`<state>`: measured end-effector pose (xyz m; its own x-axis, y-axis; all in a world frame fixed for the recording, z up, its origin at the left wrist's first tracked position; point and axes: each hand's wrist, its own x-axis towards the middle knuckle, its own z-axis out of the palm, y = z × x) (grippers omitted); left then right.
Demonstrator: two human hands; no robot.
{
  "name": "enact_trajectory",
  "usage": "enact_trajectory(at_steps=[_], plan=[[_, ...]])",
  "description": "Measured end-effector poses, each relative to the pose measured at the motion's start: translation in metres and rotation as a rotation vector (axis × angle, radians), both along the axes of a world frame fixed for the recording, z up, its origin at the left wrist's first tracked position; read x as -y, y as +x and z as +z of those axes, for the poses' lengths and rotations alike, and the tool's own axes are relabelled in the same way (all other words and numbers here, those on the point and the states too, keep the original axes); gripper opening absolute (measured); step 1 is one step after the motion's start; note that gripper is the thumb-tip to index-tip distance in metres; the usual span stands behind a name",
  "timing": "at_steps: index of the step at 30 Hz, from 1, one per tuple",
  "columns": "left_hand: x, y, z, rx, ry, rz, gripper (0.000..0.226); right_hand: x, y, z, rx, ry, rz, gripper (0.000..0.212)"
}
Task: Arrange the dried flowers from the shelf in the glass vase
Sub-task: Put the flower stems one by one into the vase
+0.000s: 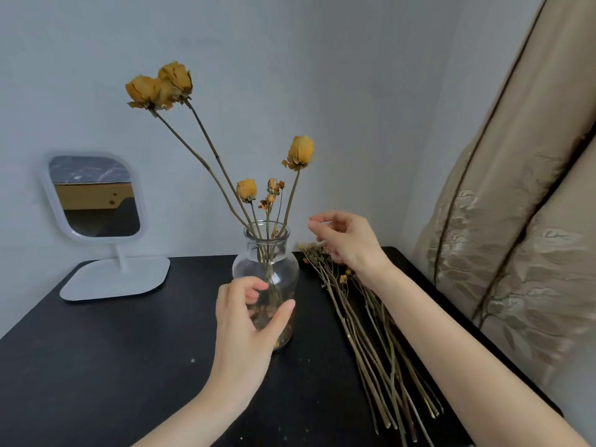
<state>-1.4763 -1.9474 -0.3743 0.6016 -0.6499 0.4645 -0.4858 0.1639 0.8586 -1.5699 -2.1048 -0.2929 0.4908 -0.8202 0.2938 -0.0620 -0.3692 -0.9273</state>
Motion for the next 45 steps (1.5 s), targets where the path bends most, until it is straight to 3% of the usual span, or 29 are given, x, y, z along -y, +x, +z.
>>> enact_trajectory(at_steps=[4,8,13,19,24,30,37,42,45], plan=[[0.008,-0.031,-0.015,-0.049,0.192,-0.323,0.013,0.024,-0.031,-0.031,-0.100,0.088,-0.133,0.012],[0.050,-0.047,-0.027,-0.067,0.369,-0.383,0.011,0.049,-0.071,-0.066,-0.219,0.189,-0.264,0.014],[0.114,-0.052,-0.039,-0.512,0.546,-0.286,0.031,0.069,-0.106,-0.095,-0.412,0.276,-0.337,0.011],[0.166,-0.041,-0.059,-0.501,0.621,-0.079,0.021,0.081,-0.117,-0.104,-0.613,0.184,-0.321,0.012],[0.179,-0.035,-0.064,-0.479,0.673,-0.059,0.026,0.090,-0.104,-0.107,-0.672,0.123,-0.325,0.016],[0.187,-0.034,-0.062,-0.326,0.733,-0.044,0.021,0.096,-0.094,-0.109,-0.851,0.121,-0.328,0.033],[0.187,-0.036,-0.055,-0.361,0.719,-0.033,0.021,0.101,-0.092,-0.112,-0.796,0.209,-0.367,0.021],[0.182,-0.036,-0.044,-0.380,0.659,-0.043,0.019,0.103,-0.092,-0.111,-0.764,0.231,-0.384,0.024],[0.179,-0.035,-0.039,-0.358,0.646,-0.052,0.031,0.102,-0.094,-0.110,-0.739,0.240,-0.402,0.026]])
